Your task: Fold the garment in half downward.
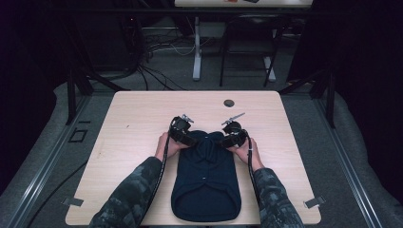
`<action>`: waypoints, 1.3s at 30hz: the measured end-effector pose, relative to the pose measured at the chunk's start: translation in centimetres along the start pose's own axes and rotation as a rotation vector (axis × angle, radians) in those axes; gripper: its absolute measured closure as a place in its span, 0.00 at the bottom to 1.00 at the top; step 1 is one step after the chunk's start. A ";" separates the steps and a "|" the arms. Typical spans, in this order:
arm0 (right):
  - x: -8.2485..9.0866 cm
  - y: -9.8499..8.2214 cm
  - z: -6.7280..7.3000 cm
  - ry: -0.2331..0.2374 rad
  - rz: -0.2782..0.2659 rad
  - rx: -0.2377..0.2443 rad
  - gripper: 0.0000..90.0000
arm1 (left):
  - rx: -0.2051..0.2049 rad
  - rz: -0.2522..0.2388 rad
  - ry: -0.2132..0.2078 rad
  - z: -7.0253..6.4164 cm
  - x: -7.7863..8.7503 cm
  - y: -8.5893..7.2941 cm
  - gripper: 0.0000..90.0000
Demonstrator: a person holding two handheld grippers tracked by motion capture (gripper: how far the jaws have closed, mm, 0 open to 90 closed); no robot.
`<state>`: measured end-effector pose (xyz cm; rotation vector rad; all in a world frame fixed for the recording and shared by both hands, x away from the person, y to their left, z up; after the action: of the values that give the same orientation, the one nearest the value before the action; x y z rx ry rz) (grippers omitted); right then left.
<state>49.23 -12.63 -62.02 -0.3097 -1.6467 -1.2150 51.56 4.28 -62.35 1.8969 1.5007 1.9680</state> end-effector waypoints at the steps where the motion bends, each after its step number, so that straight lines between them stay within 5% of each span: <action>1: 0.0 0.0 0.0 0.000 0.000 0.000 0.64 | -0.001 0.001 -0.012 -0.1 0.1 0.0 0.38; 11: 0.3 -0.1 0.3 0.004 0.004 0.010 0.76 | 0.011 -0.005 -0.083 -0.8 0.2 -0.1 0.69; 19: 1.3 0.4 0.6 -0.021 -0.044 0.056 0.77 | -0.036 -0.004 -0.056 -1.3 1.1 0.4 0.71; 39: 6.4 1.3 1.7 -0.031 -0.173 0.148 0.77 | -0.135 -0.037 -0.102 -3.4 5.7 2.0 0.69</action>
<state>46.26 -12.81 -55.92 -0.0962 -1.8092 -1.2120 48.54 4.60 -56.09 1.8702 1.3311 1.8741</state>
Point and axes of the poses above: each handheld gripper's, and its own axes: x roughly backward along the jaws, y roughly out of its top, z roughly to its left, the point moved 7 cm from there along -x, roughly forward along the jaws, and after that the axes turned 8 degrees about -y, right-handed, at the moved point
